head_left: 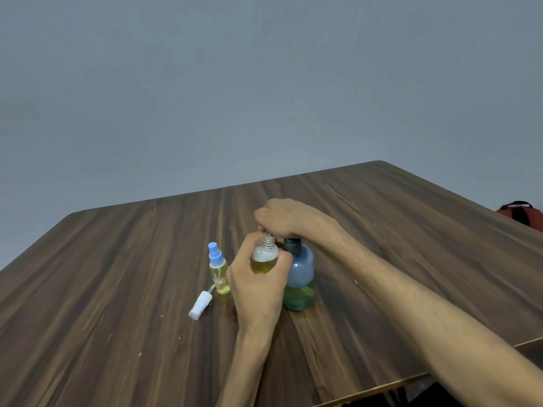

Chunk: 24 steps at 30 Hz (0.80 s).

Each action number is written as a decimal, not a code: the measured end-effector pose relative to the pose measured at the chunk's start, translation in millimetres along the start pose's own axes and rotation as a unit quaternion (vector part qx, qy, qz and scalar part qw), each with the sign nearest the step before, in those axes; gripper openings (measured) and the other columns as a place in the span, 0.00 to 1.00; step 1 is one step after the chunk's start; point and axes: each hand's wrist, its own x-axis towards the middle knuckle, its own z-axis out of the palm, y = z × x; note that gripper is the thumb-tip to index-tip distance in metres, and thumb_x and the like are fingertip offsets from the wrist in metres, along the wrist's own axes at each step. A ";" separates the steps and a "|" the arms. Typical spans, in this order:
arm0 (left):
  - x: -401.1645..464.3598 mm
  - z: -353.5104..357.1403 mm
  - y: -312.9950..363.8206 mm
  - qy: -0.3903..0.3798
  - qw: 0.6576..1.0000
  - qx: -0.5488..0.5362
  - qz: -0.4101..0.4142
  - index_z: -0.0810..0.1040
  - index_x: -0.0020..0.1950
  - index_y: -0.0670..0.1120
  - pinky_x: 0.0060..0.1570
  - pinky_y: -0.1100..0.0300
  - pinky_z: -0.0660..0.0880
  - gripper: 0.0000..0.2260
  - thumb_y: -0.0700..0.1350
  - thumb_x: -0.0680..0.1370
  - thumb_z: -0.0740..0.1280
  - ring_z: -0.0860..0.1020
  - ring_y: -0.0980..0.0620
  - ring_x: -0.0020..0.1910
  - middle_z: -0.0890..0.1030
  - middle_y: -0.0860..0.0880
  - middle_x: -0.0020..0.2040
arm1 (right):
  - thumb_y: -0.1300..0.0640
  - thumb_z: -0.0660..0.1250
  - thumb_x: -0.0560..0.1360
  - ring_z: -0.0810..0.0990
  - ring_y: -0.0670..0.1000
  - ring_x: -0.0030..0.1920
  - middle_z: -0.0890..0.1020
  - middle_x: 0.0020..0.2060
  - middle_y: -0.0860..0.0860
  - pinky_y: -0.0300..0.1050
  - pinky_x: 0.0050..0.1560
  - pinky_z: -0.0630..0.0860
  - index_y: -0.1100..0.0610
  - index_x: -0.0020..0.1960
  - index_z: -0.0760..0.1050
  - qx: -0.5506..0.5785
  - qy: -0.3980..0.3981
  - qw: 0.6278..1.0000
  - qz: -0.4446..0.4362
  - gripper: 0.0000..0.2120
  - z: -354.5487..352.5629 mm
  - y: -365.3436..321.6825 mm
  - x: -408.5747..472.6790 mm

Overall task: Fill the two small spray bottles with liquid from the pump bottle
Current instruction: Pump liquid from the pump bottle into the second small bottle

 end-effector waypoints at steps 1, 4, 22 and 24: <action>-0.3 -0.4 0.4 -0.001 1.000 -0.001 -0.001 0.81 0.47 0.47 0.39 0.61 0.77 0.10 0.33 0.73 0.74 0.79 0.55 0.38 0.82 0.51 0.37 | 0.45 0.50 0.73 0.81 0.54 0.46 0.85 0.50 0.53 0.53 0.49 0.78 0.56 0.48 0.81 -0.012 -0.006 1.000 -0.001 0.23 0.8 -0.2 0.1; 0.0 -1.4 0.5 -0.003 1.000 0.000 0.009 0.81 0.46 0.47 0.39 0.59 0.77 0.10 0.33 0.73 0.74 0.79 0.54 0.38 0.82 0.51 0.38 | 0.46 0.52 0.78 0.78 0.53 0.43 0.83 0.46 0.52 0.50 0.43 0.73 0.56 0.44 0.77 -0.018 0.025 0.999 -0.012 0.19 -0.1 0.4 2.0; -0.4 -0.1 1.3 0.002 1.000 0.005 -0.004 0.80 0.45 0.48 0.38 0.63 0.75 0.10 0.33 0.73 0.74 0.77 0.57 0.37 0.80 0.51 0.36 | 0.49 0.54 0.78 0.80 0.55 0.44 0.84 0.45 0.55 0.53 0.46 0.75 0.56 0.46 0.78 0.004 -0.004 1.000 0.000 0.17 1.2 2.4 4.2; -0.7 -0.5 1.4 0.000 1.000 0.002 0.001 0.81 0.45 0.49 0.39 0.63 0.76 0.10 0.34 0.73 0.74 0.78 0.57 0.38 0.81 0.51 0.37 | 0.47 0.54 0.77 0.81 0.55 0.45 0.85 0.46 0.55 0.55 0.49 0.78 0.58 0.51 0.80 0.032 0.018 0.999 -0.004 0.20 -1.0 3.3 4.2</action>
